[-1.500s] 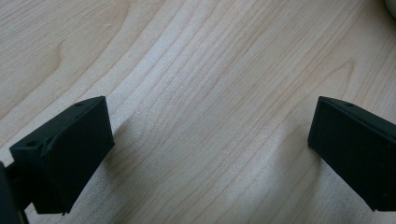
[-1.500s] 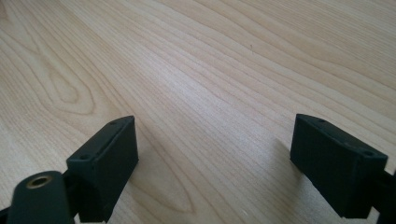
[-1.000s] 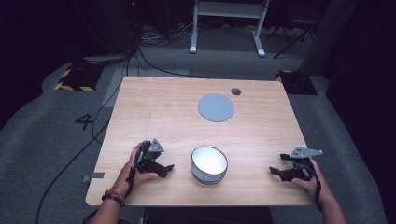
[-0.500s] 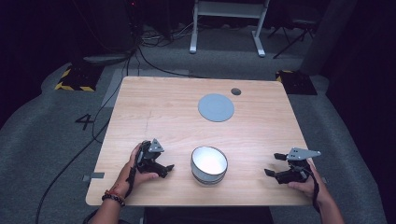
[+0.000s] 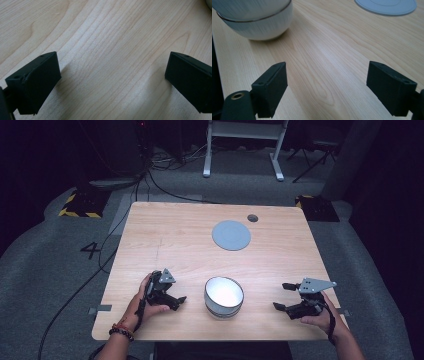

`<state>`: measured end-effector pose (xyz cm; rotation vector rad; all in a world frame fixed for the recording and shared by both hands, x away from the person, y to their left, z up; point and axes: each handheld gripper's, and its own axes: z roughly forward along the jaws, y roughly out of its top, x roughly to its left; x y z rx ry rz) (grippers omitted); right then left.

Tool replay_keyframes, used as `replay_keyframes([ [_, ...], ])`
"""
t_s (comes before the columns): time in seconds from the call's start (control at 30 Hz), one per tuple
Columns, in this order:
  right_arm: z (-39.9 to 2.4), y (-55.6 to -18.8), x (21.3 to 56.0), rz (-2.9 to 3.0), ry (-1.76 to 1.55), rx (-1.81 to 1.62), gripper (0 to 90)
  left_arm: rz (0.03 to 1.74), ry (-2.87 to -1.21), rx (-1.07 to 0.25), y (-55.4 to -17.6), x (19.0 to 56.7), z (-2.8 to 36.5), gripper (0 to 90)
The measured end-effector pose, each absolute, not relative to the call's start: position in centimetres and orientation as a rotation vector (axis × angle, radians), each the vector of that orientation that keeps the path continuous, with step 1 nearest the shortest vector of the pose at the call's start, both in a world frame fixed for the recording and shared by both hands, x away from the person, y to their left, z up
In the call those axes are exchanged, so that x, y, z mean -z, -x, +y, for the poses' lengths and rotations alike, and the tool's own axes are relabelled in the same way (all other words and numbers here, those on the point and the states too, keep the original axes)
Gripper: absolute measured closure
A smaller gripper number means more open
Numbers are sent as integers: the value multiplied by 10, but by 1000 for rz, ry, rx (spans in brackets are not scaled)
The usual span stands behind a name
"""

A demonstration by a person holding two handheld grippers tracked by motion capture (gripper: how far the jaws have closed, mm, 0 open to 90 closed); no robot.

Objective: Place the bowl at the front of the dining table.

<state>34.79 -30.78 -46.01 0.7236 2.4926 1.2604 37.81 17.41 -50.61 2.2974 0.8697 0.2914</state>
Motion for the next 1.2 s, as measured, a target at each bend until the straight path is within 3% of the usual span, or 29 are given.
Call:
replay_keyframes([
  [1.2, -237, -331, 427, 2603, -456, -1356, 178, 877, -2293, -289, -378, 506, 174, 3],
])
